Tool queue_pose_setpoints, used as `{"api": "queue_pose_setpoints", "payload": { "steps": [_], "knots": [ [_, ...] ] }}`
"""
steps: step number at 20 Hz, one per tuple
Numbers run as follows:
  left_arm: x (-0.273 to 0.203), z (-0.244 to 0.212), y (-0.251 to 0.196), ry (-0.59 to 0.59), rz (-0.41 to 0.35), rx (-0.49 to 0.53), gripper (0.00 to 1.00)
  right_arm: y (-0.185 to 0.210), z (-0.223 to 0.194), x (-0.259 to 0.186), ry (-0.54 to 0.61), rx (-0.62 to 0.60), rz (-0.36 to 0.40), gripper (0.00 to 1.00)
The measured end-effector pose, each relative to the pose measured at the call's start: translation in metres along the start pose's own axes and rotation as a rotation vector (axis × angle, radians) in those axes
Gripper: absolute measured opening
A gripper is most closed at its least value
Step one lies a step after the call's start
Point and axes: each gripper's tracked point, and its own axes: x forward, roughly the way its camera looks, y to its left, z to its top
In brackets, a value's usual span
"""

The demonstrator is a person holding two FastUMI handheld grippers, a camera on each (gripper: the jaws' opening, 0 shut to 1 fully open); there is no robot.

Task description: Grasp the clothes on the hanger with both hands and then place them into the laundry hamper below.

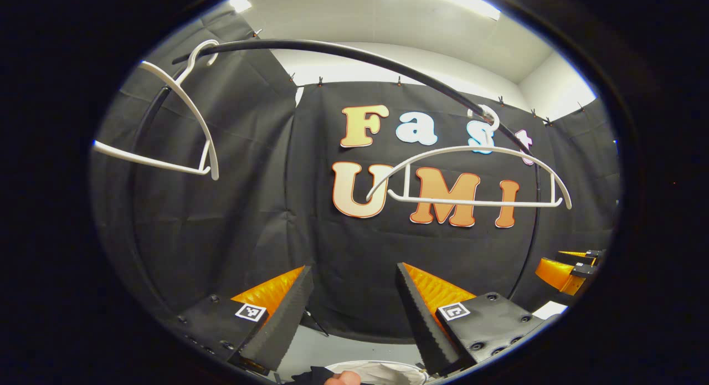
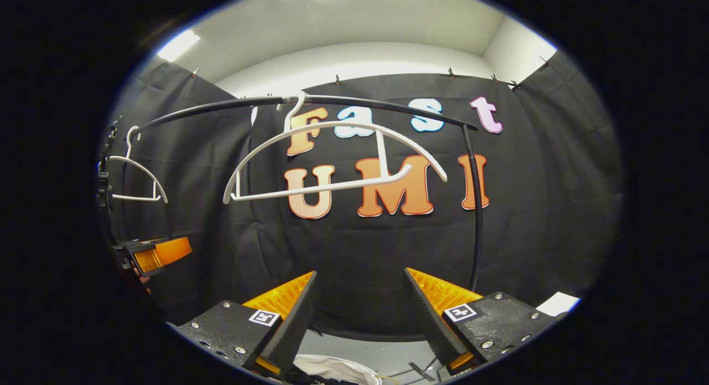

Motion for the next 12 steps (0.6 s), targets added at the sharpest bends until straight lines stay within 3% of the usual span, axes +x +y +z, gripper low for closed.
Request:
{"api": "queue_pose_setpoints", "payload": {
  "steps": [6, 10, 11, 12],
  "knots": [
    [-0.0020, 0.0008, 0.0020, -0.011, 0.020, 0.023, 1.00, -0.0004, -0.0055, -0.0020, 0.013, 0.033, -0.002, 1.00],
    [-0.0037, 0.0008, 0.0020, -0.012, 0.022, 0.018, 0.94, 0.0029, -0.0055, -0.0005, 0.013, 0.035, 0.007, 1.00],
    [-0.0034, -0.0003, 0.0029, -0.010, 0.021, 0.019, 1.00, 0.0036, -0.0048, -0.0003, 0.014, 0.036, 0.008, 1.00],
    [-0.0034, -0.0015, 0.0039, -0.007, 0.023, 0.023, 0.94, 0.0042, -0.0044, -0.0002, 0.014, 0.037, 0.010, 1.00]
  ]
}}
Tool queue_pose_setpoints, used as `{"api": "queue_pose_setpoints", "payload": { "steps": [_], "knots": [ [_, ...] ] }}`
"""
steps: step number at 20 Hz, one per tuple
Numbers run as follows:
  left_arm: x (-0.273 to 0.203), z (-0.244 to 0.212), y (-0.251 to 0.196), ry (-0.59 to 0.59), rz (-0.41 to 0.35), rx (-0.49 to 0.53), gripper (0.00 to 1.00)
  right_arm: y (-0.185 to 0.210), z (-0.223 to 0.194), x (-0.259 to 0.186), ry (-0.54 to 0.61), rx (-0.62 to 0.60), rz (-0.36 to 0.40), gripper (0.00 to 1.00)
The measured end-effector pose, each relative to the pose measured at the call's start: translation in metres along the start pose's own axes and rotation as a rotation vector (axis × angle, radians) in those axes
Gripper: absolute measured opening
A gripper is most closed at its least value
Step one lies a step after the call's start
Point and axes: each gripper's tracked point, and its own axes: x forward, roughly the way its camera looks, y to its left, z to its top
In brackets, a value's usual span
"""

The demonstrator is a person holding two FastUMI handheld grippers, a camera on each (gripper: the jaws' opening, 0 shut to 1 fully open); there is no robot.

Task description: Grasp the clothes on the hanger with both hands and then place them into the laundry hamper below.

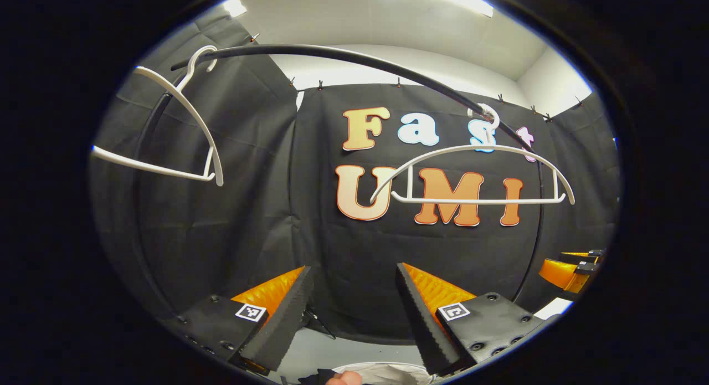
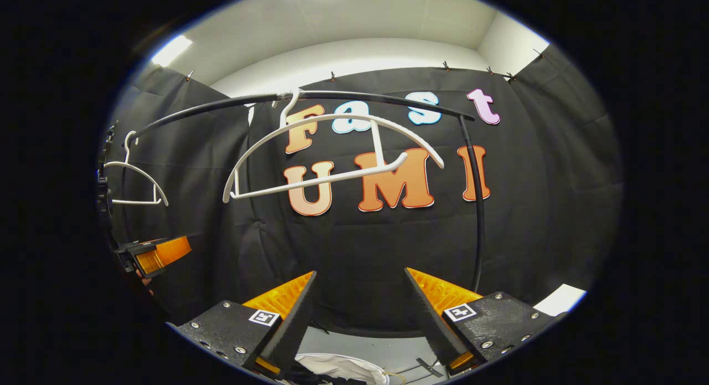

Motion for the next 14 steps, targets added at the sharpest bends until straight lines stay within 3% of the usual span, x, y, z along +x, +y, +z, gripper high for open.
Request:
{"api": "queue_pose_setpoints", "payload": {
  "steps": [3, 5, 7, 8, 9, 14],
  "knots": [
    [0.0003, -0.0001, 0.0004, -0.001, 0.002, -0.002, 1.00, 0.0011, 0.0008, 0.0023, -0.002, 0.005, 0.001, 1.00],
    [0.0007, -0.0007, 0.0010, -0.001, 0.002, -0.001, 0.97, 0.0020, -0.0002, 0.0014, 0.002, 0.006, 0.004, 1.00],
    [-0.0002, -0.0007, 0.0015, -0.002, 0.002, 0.004, 1.00, 0.0034, -0.0008, -0.0007, 0.003, 0.011, 0.009, 1.00],
    [-0.0004, -0.0006, 0.0014, -0.004, 0.003, 0.004, 0.94, 0.0038, -0.0006, -0.0012, 0.003, 0.012, 0.009, 0.92],
    [-0.0006, -0.0004, 0.0013, -0.004, 0.002, 0.004, 1.00, 0.0042, -0.0013, -0.0008, 0.003, 0.009, 0.008, 1.00],
    [-0.0022, -0.0003, 0.0020, -0.007, 0.005, 0.006, 1.00, 0.0031, -0.0002, -0.0042, 0.002, 0.013, 0.004, 1.00]
  ]
}}
